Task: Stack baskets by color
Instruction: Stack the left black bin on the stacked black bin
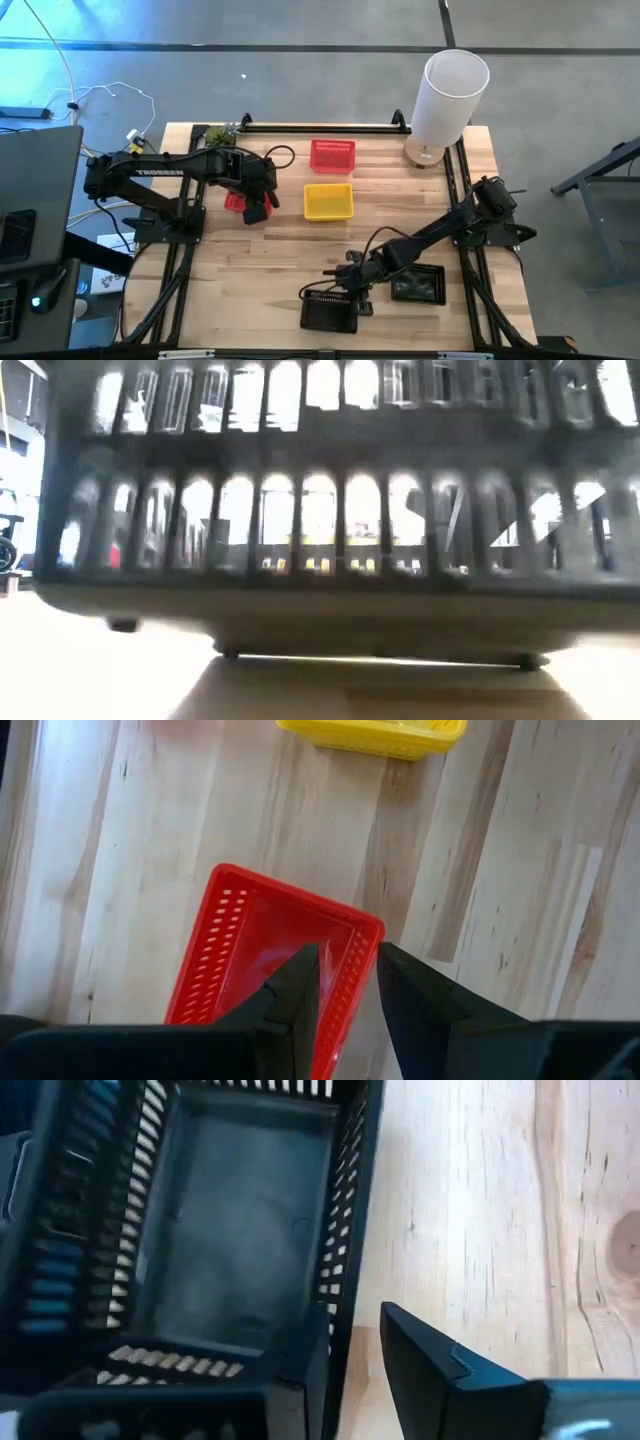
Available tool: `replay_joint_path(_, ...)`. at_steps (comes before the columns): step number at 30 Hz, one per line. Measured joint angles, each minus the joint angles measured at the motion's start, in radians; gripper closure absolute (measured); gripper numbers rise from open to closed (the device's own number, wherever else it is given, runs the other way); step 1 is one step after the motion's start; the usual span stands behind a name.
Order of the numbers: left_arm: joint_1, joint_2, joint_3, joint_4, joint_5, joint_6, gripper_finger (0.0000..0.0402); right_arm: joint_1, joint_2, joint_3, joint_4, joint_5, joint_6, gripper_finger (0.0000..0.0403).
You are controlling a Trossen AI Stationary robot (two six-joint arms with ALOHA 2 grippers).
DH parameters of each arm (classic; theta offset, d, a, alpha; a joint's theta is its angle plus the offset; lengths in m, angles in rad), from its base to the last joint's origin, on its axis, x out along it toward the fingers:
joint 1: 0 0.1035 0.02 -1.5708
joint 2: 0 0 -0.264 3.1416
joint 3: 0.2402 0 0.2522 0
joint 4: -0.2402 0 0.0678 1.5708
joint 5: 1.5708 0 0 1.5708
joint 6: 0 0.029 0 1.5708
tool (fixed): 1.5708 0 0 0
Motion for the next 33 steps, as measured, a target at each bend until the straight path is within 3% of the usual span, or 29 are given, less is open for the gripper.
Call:
replay_joint_path(11,0.000,0.000,0.000,0.000,0.000,0.018,0.0312,0.010,0.000,0.000,-0.009,-0.001,0.047,0.0324)
replay_joint_path(17,0.000,0.000,0.000,0.000,0.000,0.019,0.0312,0.009,0.000,0.000,-0.013,-0.004,0.032,0.0394)
replay_joint_path(24,0.000,0.000,0.000,0.000,0.000,0.019,0.0312,0.009,-0.012,-0.001,-0.018,0.016,0.020,0.0400)
replay_joint_path(33,0.000,0.000,0.000,0.000,0.000,0.019,0.0312,0.009,-0.156,-0.001,-0.103,0.151,-0.015,0.0402)
